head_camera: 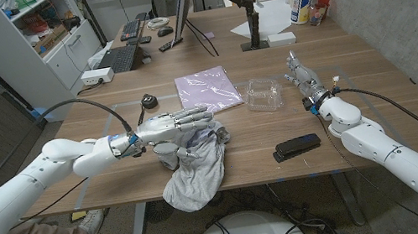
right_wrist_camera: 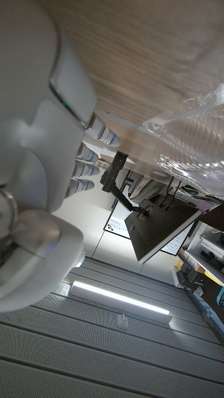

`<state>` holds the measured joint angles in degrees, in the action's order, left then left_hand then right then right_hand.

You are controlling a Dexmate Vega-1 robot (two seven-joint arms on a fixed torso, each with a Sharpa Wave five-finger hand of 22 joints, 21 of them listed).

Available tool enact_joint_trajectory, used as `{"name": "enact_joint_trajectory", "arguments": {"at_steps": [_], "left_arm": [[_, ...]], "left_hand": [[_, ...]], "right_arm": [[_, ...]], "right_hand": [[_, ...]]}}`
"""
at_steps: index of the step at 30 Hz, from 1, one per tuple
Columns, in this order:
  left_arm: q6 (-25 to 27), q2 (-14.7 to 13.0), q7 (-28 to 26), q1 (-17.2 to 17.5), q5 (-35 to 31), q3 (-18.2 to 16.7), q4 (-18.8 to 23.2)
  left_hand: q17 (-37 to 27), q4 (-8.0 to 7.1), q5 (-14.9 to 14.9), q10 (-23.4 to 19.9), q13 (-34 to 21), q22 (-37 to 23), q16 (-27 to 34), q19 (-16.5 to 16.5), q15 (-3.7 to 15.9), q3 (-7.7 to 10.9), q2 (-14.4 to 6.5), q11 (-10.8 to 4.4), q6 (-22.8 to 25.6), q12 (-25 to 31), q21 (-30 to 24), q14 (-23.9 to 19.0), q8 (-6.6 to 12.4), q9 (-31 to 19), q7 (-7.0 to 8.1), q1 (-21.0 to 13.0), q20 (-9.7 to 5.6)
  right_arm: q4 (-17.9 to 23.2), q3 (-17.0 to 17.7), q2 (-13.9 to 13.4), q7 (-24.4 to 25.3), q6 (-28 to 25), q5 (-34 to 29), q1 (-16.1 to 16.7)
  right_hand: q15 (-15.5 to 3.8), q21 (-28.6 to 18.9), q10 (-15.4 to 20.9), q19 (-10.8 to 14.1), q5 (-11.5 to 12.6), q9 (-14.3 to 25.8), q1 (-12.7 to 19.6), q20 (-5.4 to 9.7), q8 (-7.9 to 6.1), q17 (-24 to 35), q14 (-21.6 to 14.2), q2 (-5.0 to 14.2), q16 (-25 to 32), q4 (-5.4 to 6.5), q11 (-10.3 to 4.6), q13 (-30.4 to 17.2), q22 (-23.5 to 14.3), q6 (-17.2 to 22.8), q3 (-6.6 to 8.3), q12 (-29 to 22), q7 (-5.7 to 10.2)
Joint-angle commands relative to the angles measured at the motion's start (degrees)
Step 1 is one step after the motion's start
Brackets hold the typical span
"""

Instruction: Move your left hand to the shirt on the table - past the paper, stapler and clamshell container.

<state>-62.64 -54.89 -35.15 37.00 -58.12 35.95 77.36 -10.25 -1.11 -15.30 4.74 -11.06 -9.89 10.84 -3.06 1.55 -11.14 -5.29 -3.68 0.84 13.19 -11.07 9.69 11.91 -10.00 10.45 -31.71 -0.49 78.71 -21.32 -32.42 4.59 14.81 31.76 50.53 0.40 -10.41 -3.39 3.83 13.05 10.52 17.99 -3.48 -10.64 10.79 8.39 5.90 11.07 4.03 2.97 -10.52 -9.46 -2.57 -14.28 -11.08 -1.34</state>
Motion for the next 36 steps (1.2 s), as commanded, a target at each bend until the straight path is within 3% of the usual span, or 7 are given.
{"name": "enact_joint_trajectory", "arguments": {"at_steps": [1,20,36], "left_arm": [[0.5,-0.1,-1.8,-1.3,-1.2,2.0,-0.3],[2.4,-0.5,-6.6,-3.4,-5.6,5.2,0.4],[4.3,1.3,-10.6,-6.6,-7.9,9.7,-1.6]], "left_hand": [[-0.2,0.5,-0.1,-0.2,-0.3,-0.1,0.1,0.4,3.49,-0.09,0.2,-0.05,0.4,0.3,-0.2,1.3,0.17,-0.3,0.11,-0.8,-0.1],[-0.2,0.73,0.0,-0.3,-0.3,-0.1,0.1,0.3,3.39,0.06,0.1,-0.04,0.3,0.2,-0.1,1.3,-0.16,-0.3,-0.01,-1.1,-0.01],[-0.2,0.91,0.1,-0.5,-0.3,-0.1,0.0,0.4,3.26,0.16,0.1,-0.02,0.5,0.2,-0.1,1.4,-0.36,-0.3,-0.13,-1.3,0.09]], "right_arm": [[0.4,0.1,-0.3,0.2,-0.3,0.0,0.1],[0.3,0.1,-0.4,0.2,-0.3,-0.2,0.0],[0.3,0.7,-1.0,0.2,0.0,0.2,0.9]], "right_hand": [[-0.08,-0.3,-0.3,-0.2,0.0,0.2,0.4,-0.4,-0.43,0.1,0.3,0.49,0.0,0.03,-0.12,-0.2,-0.3,-0.1,-0.04,-0.1,0.14],[-0.03,-0.3,-0.2,-0.2,0.0,0.2,0.4,-0.38,-0.53,0.1,0.3,0.48,0.1,0.02,-0.12,-0.2,-0.3,0.3,-0.01,-0.1,0.18],[-0.06,-0.3,-0.3,-0.2,-0.1,0.2,0.4,-0.34,-0.51,0.1,0.4,0.49,0.0,0.01,-0.1,-0.2,-0.3,0.3,0.03,-0.1,0.21]]}}
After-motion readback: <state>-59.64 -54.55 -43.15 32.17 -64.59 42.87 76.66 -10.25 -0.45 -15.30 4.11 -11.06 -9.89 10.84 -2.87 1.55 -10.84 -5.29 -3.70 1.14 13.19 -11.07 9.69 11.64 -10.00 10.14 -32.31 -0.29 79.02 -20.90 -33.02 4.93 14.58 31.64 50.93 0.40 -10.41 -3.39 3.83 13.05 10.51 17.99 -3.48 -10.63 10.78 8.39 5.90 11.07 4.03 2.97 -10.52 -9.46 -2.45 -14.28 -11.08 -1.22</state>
